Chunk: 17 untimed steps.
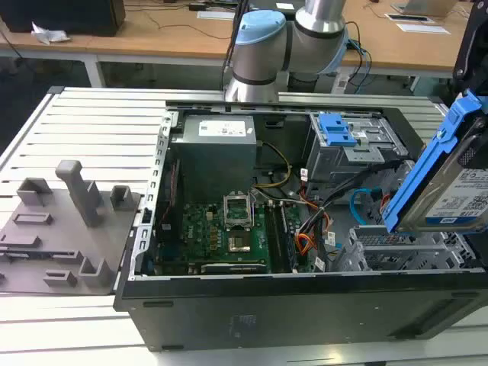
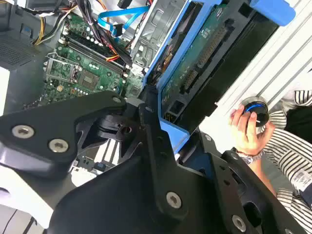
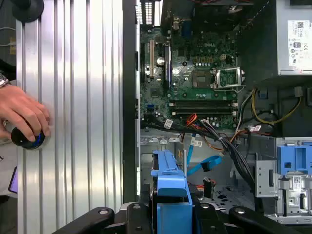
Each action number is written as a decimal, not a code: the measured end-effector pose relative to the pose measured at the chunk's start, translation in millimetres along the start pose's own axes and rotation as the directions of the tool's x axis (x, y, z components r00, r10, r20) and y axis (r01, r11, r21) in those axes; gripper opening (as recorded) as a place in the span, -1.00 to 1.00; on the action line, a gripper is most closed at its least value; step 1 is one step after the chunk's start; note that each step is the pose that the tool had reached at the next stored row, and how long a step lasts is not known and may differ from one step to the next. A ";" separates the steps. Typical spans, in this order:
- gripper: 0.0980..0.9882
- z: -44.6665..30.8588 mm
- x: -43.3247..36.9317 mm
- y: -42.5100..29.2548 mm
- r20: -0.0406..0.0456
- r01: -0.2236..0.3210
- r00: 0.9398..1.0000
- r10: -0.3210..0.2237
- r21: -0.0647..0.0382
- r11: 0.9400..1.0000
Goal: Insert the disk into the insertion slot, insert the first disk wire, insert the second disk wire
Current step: 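Insert the disk into the insertion slot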
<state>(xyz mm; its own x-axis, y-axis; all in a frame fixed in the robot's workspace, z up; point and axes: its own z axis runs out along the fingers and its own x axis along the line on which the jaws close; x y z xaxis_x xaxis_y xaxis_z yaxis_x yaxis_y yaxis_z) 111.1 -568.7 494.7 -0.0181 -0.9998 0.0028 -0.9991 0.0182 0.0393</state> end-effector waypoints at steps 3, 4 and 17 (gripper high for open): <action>-0.39 3.0 0.0 -0.1 0.000 0.000 1.000 0.000 0.000 1.000; -0.39 4.1 0.0 -0.2 0.000 0.000 1.000 0.000 0.000 1.000; -0.39 14.5 0.0 -0.6 0.000 0.000 1.000 0.000 0.000 1.000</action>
<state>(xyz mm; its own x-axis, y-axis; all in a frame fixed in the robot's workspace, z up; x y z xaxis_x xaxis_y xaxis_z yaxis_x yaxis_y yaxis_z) 111.0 -568.7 480.2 -0.0181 -0.9998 0.0027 -0.9991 0.0182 0.0394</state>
